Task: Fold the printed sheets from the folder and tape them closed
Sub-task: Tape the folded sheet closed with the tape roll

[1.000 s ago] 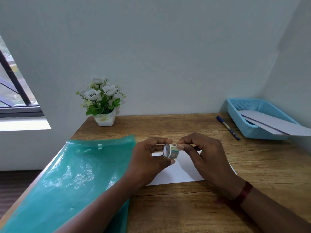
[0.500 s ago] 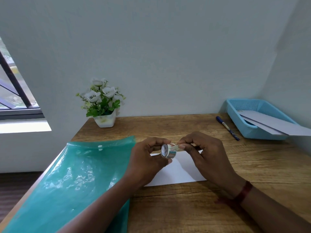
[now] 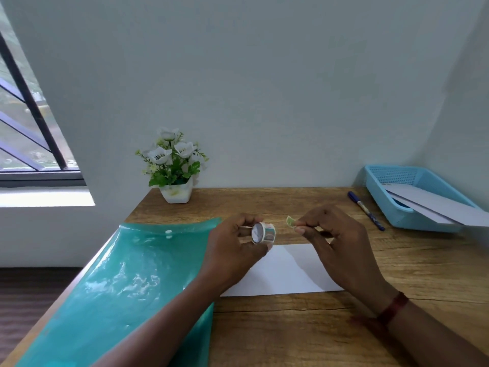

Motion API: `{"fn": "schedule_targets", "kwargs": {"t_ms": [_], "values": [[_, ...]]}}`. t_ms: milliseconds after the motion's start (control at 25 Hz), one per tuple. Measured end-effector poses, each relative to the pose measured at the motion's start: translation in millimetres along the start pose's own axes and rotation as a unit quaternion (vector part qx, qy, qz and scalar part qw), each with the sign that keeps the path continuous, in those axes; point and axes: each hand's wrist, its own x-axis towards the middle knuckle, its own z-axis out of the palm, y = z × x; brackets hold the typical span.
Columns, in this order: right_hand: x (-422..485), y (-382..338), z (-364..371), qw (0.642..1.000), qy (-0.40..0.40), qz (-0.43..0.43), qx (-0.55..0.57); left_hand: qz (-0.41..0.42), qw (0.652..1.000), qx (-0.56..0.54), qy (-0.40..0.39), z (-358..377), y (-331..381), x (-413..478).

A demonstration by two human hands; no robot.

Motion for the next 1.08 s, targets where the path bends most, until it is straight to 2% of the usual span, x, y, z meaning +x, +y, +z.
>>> {"fn": "schedule_targets", "kwargs": {"t_ms": [240,320,560,840,1080], "values": [[-3,3,3,0.996,0.02,-0.069,-0.043,0.005,0.984,0.103,0.149,-35,-2,27],[-3,4,4,0.996,0.024,-0.075,-0.049,-0.009,0.974,0.144,0.176,-46,-12,41],[-3,7,5,0.996,0.013,-0.07,-0.061,-0.006,0.951,0.269,0.15,-54,-29,71],[-4,13,5,0.996,0.007,-0.054,-0.077,-0.071,0.945,0.305,0.095,-33,-37,85],[-6,19,7,0.994,-0.02,-0.04,-0.103,-0.082,0.936,0.329,0.094,-28,-42,87]]}}
